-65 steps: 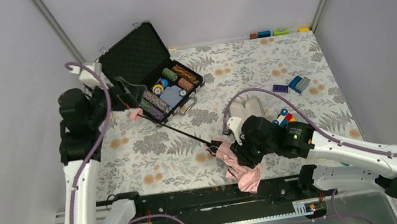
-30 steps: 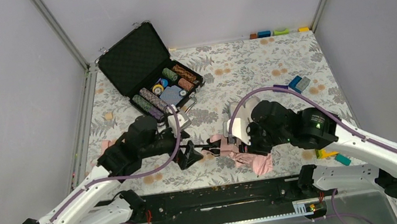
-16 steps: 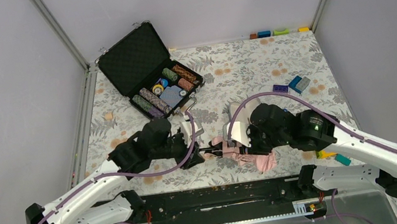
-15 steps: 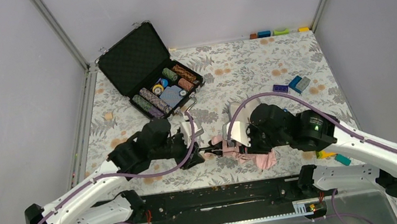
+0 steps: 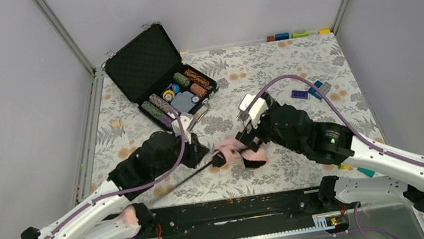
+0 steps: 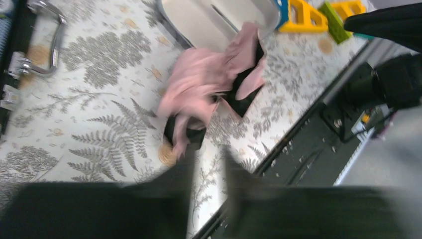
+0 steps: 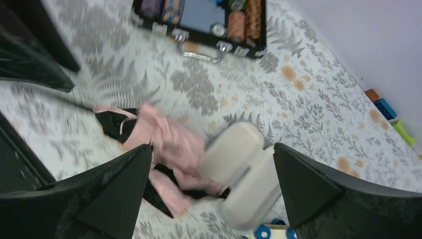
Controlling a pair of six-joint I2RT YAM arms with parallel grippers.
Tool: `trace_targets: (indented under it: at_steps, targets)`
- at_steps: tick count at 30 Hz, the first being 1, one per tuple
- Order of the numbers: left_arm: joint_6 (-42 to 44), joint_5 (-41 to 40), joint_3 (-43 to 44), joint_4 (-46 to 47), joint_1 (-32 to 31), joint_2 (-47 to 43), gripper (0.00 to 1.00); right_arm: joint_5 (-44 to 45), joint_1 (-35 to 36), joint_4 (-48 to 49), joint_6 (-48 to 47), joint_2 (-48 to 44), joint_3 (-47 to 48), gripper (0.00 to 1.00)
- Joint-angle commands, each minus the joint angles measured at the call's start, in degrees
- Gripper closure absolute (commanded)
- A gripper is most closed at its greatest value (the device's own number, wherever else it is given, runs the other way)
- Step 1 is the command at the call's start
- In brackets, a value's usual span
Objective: Open the umbrella
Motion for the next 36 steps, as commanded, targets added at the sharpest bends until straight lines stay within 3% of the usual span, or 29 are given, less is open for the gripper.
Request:
trace_targets:
  at_steps: [1,5,8,9,13,16,18,19,23,30,36]
  targets:
    - [-8.8,-10.1,-2.1,13.2,-0.3,-1.9,1.00,9.4,-0.1,13.1,14.7,-2.5,-0.4,0.00]
    - [-10.7,-12.0,-4.6,19.6,-0.3,-0.3,1.00,12.8,-0.1,18.2,30.7,-6.1,-5.5,0.00]
    - [-9.4,-11.5,-4.6,18.4,-0.3,0.4,1.00,16.9,-0.1,18.8,41.7,-8.8,-11.6,0.00]
    - [-8.6,-10.7,-4.4,17.3,-0.1,0.4,0.95,17.2,-0.1,19.5,44.8,-9.5,-14.0,0.00]
    - [-7.2,-11.6,-2.3,8.6,0.6,0.0,0.64,16.3,-0.1,17.9,58.0,-8.4,-20.4,0.01]
    - [-7.3,-11.5,-1.7,3.7,1.9,-1.5,0.26,12.4,-0.1,18.3,69.3,-4.6,-22.6,0.05]
    - [-7.7,-9.0,-0.6,0.0,5.2,-2.1,0.06,9.8,-0.2,22.4,75.2,-1.0,-24.4,0.06]
    - [-7.6,-6.2,0.2,-1.6,7.4,-2.2,0.02,8.6,-0.1,25.4,76.8,1.8,-24.8,0.05]
    - [-3.2,3.7,4.6,-8.1,16.1,-0.8,0.01,7.7,0.0,29.1,81.7,11.3,-21.7,0.00]
    - [1.2,-2.0,2.1,-5.7,21.1,-4.7,0.01,8.2,0.1,37.2,91.6,26.5,-19.0,0.00]
    - [2.9,-3.1,1.7,-7.1,22.0,-5.7,0.01,11.0,-0.4,41.6,91.2,32.4,-17.0,0.00]
